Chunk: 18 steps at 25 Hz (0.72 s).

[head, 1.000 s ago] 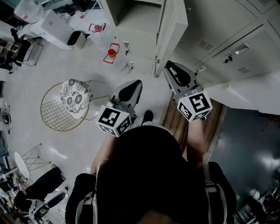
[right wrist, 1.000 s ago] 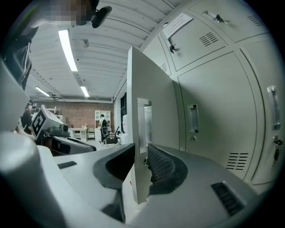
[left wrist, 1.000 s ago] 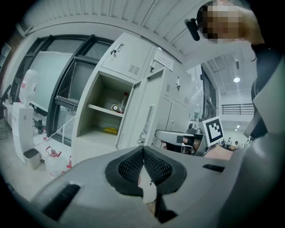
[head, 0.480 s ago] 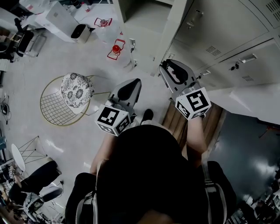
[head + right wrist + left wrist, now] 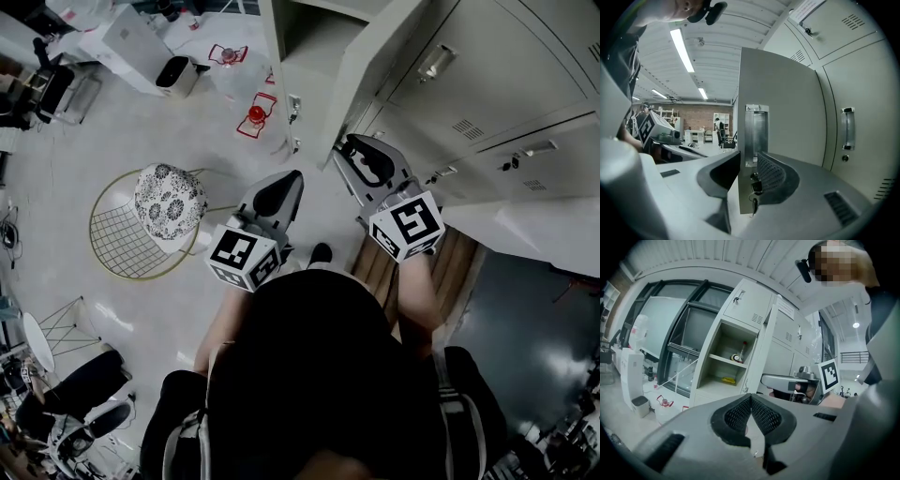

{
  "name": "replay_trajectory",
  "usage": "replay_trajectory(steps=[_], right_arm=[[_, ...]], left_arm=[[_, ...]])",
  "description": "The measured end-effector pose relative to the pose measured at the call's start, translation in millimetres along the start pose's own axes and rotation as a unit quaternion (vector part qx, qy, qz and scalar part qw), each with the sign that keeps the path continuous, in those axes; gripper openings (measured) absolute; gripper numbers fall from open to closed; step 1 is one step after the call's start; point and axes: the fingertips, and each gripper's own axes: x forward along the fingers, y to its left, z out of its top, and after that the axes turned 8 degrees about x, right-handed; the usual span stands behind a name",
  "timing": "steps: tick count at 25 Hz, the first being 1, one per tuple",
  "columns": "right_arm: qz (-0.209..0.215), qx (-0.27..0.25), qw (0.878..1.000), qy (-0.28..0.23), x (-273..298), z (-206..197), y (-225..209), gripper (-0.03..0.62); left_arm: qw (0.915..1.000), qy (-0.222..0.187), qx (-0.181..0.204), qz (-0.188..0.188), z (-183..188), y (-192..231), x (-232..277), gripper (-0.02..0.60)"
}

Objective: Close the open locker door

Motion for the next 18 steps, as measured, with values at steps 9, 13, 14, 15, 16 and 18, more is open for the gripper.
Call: replay_trajectory(steps=[9, 13, 14, 15, 16, 18], right_arm=[[0.0, -0.013, 1.0, 0.004, 45.8, 12.0, 8.9, 0.1], [-0.012, -0.008, 1.0, 0.003, 66.4, 15.8, 8.6, 0.1], [-0.015, -0.007, 1.0, 0.003, 71.6, 16.9, 8.9, 0.1], [-0.019, -0.007, 1.0, 0.004, 77.0, 18.3, 9.6, 0.1], [-0.023, -0.007, 1.0, 0.005, 82.6, 20.0, 10.5, 0.1], [-0.034, -0.008, 0.999, 0.008, 94.8, 22.9, 11.9, 0.1]], left_arm=[[0.9997, -0.003, 0.009, -0.022, 17.5, 43.9, 7.0, 0.018], [0.9994, -0.006, 0.01, -0.034, 24.6, 66.3, 11.0, 0.018], [0.9993, -0.007, 0.01, -0.037, 26.2, 72.3, 11.5, 0.018], [0.9991, -0.008, 0.01, -0.04, 28.0, 78.4, 11.7, 0.018], [0.999, -0.009, 0.009, -0.043, 29.8, 85.0, 11.6, 0.017], [0.9987, -0.01, 0.005, -0.049, 32.9, 99.6, 10.9, 0.018]])
